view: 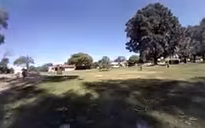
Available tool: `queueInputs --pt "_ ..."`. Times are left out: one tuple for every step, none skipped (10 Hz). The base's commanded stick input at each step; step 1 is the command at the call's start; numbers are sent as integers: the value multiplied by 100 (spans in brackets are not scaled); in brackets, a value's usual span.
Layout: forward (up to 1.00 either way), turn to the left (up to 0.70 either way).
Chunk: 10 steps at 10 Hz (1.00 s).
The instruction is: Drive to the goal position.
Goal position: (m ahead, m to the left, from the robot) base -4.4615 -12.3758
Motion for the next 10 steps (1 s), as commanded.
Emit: queueInputs --pt "100 25" --pt "100 27" --pt "100 27" --pt "100 0" --pt "100 0" --pt "100 0" --pt "100 0" --pt "100 0" --pt "100 0" --pt "100 0"
